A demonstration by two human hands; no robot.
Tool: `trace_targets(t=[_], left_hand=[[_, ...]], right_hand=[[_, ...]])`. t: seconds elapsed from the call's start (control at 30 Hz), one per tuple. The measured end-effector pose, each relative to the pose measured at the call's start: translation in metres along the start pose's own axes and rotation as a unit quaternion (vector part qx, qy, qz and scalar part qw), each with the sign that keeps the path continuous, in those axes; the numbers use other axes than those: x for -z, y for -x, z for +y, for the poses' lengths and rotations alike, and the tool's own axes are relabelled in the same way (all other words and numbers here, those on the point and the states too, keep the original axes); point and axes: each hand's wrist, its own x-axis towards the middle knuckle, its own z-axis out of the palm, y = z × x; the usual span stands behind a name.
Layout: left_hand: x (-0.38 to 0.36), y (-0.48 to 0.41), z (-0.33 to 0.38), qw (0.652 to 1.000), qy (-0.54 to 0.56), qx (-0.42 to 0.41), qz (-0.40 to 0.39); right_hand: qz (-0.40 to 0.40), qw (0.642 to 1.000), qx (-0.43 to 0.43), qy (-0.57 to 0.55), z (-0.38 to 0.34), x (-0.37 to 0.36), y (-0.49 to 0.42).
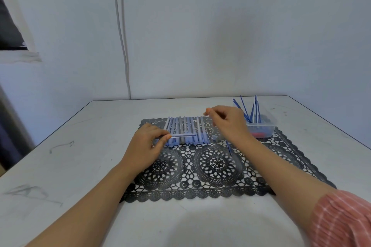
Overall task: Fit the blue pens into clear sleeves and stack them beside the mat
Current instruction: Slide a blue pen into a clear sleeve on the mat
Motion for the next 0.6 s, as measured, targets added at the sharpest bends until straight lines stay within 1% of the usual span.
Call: trace_targets(t=[0.07, 0.13, 0.2, 0.27, 0.33, 0.4, 0.47, 0.6], left_hand=[[0.000, 0.000, -0.001, 1.000, -0.006, 0.003, 0.007], [0.000, -0.001, -0.002, 1.000, -0.011, 0.007, 0.011], [0.000, -0.001, -0.001, 1.000, -0.017, 0.009, 0.013], [0.000, -0.001, -0.001, 1.000, -0.019, 0.012, 0.012], [0.000, -0.001, -0.001, 1.000, -0.020, 0.014, 0.013], [0.000, -0.001, -0.003, 1.000, -0.022, 0.014, 0.012], [-0.001, -0.001, -0.004, 0.999, -0.024, 0.017, 0.012], [-0.001, -0.001, -0.003, 0.999, -0.026, 0.017, 0.013]], right_hand=[[0.047, 0.999, -0.012, 0.016, 0.002, 0.004, -0.006], [0.042, 0.997, -0.035, 0.049, 0.005, 0.008, -0.012], [-0.003, 0.992, -0.057, 0.112, 0.008, 0.011, -0.016], [-0.068, 0.980, -0.076, 0.168, 0.009, 0.014, -0.018], [-0.127, 0.968, -0.103, 0.190, 0.009, 0.015, -0.016], [-0.170, 0.954, -0.111, 0.219, 0.010, 0.014, -0.014], [-0.195, 0.943, -0.105, 0.247, 0.011, 0.011, -0.011], [-0.203, 0.939, -0.094, 0.261, 0.014, 0.004, -0.007]])
